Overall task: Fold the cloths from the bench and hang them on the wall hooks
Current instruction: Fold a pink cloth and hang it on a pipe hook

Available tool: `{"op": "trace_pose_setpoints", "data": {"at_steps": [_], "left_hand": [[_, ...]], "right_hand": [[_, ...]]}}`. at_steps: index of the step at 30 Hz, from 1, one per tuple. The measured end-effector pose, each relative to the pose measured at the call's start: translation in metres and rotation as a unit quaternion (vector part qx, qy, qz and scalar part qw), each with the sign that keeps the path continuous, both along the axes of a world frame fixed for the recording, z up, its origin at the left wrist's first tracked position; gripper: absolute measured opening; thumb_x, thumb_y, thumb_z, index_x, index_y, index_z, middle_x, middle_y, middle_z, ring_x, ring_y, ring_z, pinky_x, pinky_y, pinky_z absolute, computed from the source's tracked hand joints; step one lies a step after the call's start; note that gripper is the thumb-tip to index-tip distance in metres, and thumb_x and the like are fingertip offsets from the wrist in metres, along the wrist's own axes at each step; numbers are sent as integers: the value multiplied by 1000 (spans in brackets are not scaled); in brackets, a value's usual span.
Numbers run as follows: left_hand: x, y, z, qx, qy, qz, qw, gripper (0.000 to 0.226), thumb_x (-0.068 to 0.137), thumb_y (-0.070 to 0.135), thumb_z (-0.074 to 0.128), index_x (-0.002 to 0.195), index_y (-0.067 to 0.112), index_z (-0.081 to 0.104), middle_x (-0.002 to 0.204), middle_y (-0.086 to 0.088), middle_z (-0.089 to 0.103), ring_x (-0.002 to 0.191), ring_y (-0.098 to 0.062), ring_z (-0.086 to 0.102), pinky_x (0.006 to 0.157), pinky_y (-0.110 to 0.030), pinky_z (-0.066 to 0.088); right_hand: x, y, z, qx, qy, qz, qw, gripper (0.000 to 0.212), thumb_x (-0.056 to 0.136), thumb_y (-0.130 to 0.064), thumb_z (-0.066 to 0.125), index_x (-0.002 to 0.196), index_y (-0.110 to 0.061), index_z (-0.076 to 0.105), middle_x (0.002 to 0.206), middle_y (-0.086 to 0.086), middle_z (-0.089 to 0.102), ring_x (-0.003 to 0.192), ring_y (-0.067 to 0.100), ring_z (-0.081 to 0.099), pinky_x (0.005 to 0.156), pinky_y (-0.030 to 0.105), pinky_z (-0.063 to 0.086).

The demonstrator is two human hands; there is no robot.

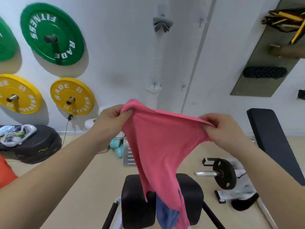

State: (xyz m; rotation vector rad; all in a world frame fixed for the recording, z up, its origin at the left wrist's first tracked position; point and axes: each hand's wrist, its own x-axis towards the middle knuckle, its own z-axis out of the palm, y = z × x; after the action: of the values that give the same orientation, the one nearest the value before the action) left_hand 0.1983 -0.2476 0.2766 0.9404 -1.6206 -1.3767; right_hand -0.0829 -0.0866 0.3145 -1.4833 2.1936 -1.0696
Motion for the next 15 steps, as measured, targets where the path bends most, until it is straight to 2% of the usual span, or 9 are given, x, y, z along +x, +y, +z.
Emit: {"op": "trace_pose_setpoints", "data": {"at_steps": [3, 5, 8, 11, 13, 15], "left_hand": [[5, 12, 16, -20, 22, 10, 1000, 21, 103, 20, 58, 113, 11, 74, 111, -24, 73, 95, -25, 67, 104, -58, 50], [10, 23, 11, -25, 7, 12, 1000, 19, 102, 17, 59, 112, 13, 76, 109, -17, 76, 99, -25, 70, 102, -51, 54], [22, 44, -22, -9, -47, 15, 999, 17, 99, 15, 64, 103, 22, 79, 100, -2, 80, 92, -16, 70, 87, -33, 51], [37, 70, -67, 23, -96, 2, 995, 14, 95, 12, 69, 95, 20, 80, 85, 5, 79, 65, 0, 62, 63, -12, 42], [53, 87, -100, 55, -130, 9, 990, 5, 88, 9, 77, 84, 13, 79, 75, 3, 74, 62, -3, 56, 56, -11, 39], [71, 105, -135, 96, -160, 12, 982, 12, 78, 6, 86, 78, 2, 74, 72, -4, 73, 66, -10, 61, 60, -13, 46]], "right_hand": [[-1, 14, 14, -102, -52, 10, 993, 27, 92, -6, 64, 95, -27, 80, 87, -13, 78, 84, 3, 72, 77, 23, 56], [1, 28, 9, -108, -78, 19, 991, 23, 92, -6, 68, 95, -25, 80, 85, -12, 79, 82, 3, 73, 75, 19, 57], [4, 48, -21, -76, -136, 9, 988, 16, 91, -6, 72, 90, -19, 80, 80, -8, 79, 75, 3, 73, 65, 9, 54], [11, 67, -66, -37, -184, -16, 982, 7, 87, -8, 77, 83, -13, 79, 74, -1, 78, 68, 3, 71, 61, 10, 50], [17, 80, -102, -2, -176, -12, 984, 7, 84, -10, 80, 79, -14, 78, 74, 1, 77, 73, 10, 70, 66, 18, 50], [24, 94, -136, 52, -158, 17, 986, 11, 86, -9, 77, 81, -18, 79, 77, -8, 77, 71, 0, 67, 66, 11, 48]]}}
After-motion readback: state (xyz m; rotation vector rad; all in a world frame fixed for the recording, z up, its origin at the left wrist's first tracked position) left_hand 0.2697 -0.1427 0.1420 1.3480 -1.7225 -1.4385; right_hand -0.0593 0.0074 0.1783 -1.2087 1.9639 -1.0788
